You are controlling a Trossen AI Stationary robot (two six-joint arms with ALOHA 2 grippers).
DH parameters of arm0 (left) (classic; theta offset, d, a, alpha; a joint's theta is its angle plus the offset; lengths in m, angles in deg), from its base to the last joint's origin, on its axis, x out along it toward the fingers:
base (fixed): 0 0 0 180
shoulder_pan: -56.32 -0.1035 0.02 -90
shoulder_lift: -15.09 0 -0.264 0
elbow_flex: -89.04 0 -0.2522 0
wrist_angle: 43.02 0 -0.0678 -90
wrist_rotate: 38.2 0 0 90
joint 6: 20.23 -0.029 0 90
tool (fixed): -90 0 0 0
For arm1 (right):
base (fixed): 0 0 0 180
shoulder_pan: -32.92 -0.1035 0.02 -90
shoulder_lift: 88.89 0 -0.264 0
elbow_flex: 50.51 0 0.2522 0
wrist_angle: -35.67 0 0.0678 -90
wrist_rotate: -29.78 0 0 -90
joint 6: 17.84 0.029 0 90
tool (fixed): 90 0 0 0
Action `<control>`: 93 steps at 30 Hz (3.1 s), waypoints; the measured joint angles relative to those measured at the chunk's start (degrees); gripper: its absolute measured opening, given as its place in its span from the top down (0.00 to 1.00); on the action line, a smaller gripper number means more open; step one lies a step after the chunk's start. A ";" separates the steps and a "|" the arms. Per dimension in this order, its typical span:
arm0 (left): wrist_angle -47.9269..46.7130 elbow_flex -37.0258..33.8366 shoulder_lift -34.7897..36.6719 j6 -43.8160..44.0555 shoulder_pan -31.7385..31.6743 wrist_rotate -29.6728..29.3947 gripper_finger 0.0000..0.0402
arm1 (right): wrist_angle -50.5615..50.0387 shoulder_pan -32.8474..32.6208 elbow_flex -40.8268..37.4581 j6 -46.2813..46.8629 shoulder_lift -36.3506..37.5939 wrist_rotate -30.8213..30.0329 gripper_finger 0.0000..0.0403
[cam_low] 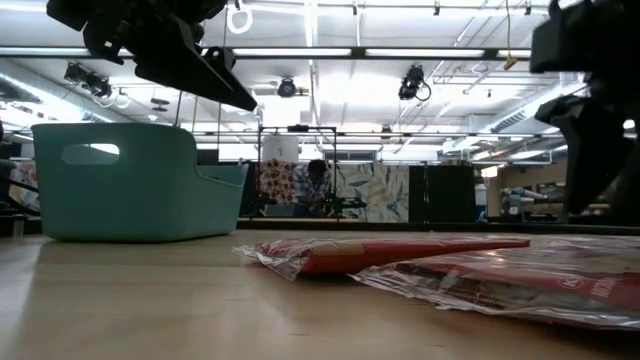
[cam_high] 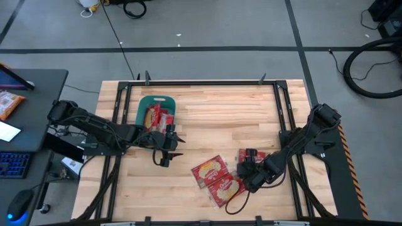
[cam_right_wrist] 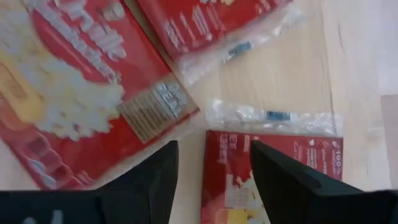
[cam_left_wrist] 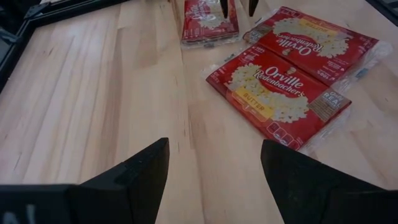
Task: Sort popcorn bags into baskets
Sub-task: Put the red popcorn bag into the green bin
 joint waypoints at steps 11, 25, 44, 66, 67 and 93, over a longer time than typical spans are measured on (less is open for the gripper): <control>0.00 0.00 0.00 -0.13 0.00 0.00 0.36 | 3.64 -0.07 -5.10 -0.67 0.00 -0.86 0.50; -0.01 0.00 0.00 0.04 0.00 0.00 0.36 | 7.04 -0.13 -8.90 0.49 0.26 1.31 0.84; 16.57 0.10 -7.80 -8.92 0.02 0.00 0.36 | -2.46 4.09 2.71 -7.09 2.03 -1.57 0.99; 33.84 2.47 -27.93 -13.00 -0.20 -0.66 0.36 | -12.61 4.65 4.01 1.42 1.32 16.12 0.69; 33.69 2.47 -27.93 -13.00 -0.20 -0.66 0.36 | -14.46 3.78 4.01 1.95 1.13 17.08 0.67; 33.38 2.47 -27.87 -13.21 -0.26 -0.66 0.36 | -29.13 -13.51 2.48 10.98 -11.79 4.45 0.60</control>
